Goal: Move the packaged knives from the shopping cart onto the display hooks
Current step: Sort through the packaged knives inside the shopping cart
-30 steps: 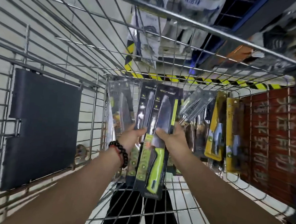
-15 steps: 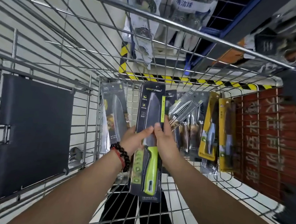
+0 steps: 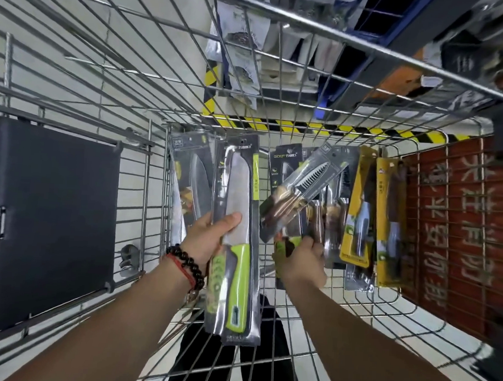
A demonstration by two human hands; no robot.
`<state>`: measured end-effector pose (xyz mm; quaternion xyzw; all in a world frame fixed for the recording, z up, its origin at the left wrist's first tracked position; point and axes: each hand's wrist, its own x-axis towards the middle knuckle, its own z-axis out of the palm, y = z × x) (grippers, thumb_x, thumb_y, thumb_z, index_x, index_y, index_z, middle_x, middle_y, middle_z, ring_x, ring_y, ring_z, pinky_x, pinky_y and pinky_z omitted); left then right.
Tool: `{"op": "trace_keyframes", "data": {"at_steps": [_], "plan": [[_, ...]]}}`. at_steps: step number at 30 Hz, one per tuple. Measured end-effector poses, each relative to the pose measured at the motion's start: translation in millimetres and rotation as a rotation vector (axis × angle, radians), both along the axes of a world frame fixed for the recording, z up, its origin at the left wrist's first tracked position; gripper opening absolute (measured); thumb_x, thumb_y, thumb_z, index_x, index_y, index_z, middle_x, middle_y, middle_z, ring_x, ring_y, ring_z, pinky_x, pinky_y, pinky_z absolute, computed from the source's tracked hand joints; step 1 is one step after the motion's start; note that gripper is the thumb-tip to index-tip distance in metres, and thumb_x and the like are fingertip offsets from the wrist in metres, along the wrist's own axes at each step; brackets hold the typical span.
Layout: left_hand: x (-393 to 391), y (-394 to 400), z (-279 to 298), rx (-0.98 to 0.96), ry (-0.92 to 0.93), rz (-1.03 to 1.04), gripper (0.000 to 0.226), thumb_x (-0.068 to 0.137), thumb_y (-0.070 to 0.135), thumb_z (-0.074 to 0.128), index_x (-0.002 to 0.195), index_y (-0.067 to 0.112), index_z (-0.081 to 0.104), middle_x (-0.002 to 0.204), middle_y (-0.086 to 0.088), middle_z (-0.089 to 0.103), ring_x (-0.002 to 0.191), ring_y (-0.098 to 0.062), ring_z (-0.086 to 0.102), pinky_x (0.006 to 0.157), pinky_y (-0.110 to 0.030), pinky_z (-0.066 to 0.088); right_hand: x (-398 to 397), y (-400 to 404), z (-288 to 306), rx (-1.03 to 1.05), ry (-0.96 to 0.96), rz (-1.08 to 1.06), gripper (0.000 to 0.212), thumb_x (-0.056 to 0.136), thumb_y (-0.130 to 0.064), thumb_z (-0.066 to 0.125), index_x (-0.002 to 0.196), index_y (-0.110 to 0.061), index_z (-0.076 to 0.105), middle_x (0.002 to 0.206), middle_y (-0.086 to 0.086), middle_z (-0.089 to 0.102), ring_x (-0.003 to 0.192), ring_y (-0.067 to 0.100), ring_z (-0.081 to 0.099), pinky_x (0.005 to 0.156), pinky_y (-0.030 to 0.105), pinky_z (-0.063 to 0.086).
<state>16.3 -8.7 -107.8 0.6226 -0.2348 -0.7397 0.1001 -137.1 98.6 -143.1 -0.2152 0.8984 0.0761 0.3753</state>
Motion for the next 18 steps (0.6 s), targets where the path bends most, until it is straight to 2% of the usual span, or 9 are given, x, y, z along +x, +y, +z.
{"op": "trace_keyframes", "data": {"at_steps": [2,5,7,9,10,12,13,15,18], "plan": [[-1.2,1.9,0.4,0.007,0.010,-0.036,0.092,0.041,0.061,0.087,0.118,0.019,0.062,0.114,-0.005,0.071,0.098,-0.027,0.068,0.088,-0.043,0.052,9.7,-5.6,-2.1,-0.022,0.033,-0.053,0.049,0.088,-0.029,0.065,0.125,-0.010,0.038,0.135,0.014,0.036,0.115,0.034,0.050,0.077,0.043,0.051],[-1.0,2.5,0.2,-0.008,0.016,-0.045,0.070,0.057,0.051,0.081,0.116,0.018,0.062,0.110,-0.006,0.072,0.076,-0.015,0.069,0.068,-0.030,0.053,17.6,-6.9,-4.7,0.007,-0.011,-0.088,0.048,0.086,-0.005,0.063,0.126,-0.008,0.037,0.146,0.017,0.027,0.096,0.033,0.063,0.064,0.035,0.051],[0.2,3.1,0.6,0.003,-0.001,-0.028,0.069,0.065,0.049,0.081,0.121,0.016,0.057,0.112,-0.005,0.070,0.090,-0.020,0.068,0.075,-0.033,0.054,17.9,-5.6,-0.7,-0.037,-0.049,-0.119,0.050,0.086,-0.005,0.062,0.127,-0.009,0.034,0.147,0.018,0.035,0.094,0.035,0.065,0.062,0.032,0.047],[1.9,1.3,3.3,0.019,-0.013,-0.016,0.072,0.066,0.048,0.081,0.125,0.016,0.055,0.116,-0.006,0.069,0.101,-0.026,0.065,0.071,-0.029,0.053,7.6,-6.2,11.0,-0.091,-0.070,-0.231,0.052,0.085,-0.004,0.060,0.127,-0.011,0.031,0.116,0.013,0.058,0.084,0.031,0.065,0.064,0.038,0.056],[2.7,0.6,4.6,0.026,-0.029,-0.014,0.080,0.065,0.049,0.081,0.131,0.014,0.051,0.121,-0.007,0.067,0.107,-0.031,0.064,0.070,-0.030,0.054,-2.4,-4.8,15.7,-0.094,-0.075,-0.270,0.052,0.084,-0.003,0.058,0.128,-0.012,0.031,0.100,0.008,0.060,0.080,0.029,0.065,0.066,0.043,0.058],[4.1,0.7,8.9,0.032,-0.075,-0.011,0.102,0.059,0.057,0.084,0.141,0.016,0.042,0.132,-0.008,0.060,0.123,-0.041,0.052,0.089,-0.045,0.054,-29.6,-4.6,29.4,-0.065,-0.093,-0.247,0.045,0.082,-0.010,0.056,0.124,-0.015,0.039,0.090,0.003,0.061,0.077,0.027,0.065,0.068,0.043,0.058],[7.7,1.7,5.3,0.024,-0.088,-0.018,0.111,0.052,0.063,0.085,0.144,0.019,0.040,0.136,-0.008,0.057,0.126,-0.044,0.047,0.098,-0.055,0.046,-43.0,-5.5,37.0,-0.051,-0.113,-0.202,0.040,0.080,-0.014,0.057,0.119,-0.017,0.048,0.089,0.003,0.063,0.075,0.025,0.065,0.064,0.038,0.057],[12.1,2.4,6.2,0.009,-0.067,-0.024,0.118,0.049,0.067,0.084,0.146,0.022,0.035,0.138,-0.004,0.056,0.125,-0.041,0.051,0.103,-0.059,0.040,-60.6,-8.8,48.8,-0.046,-0.172,-0.137,0.032,0.079,-0.017,0.063,0.110,-0.018,0.061,0.084,0.001,0.064,0.068,0.016,0.061,0.056,0.028,0.051],[13.0,-1.1,14.3,-0.014,-0.025,-0.005,0.104,0.055,0.059,0.082,0.141,0.016,0.043,0.128,-0.004,0.063,0.113,-0.026,0.062,0.103,-0.051,0.044,-55.3,-15.2,45.7,-0.038,-0.244,-0.140,0.027,0.082,-0.021,0.066,0.105,-0.009,0.065,0.085,0.004,0.065,0.067,0.015,0.056,0.063,0.035,0.053]]}}
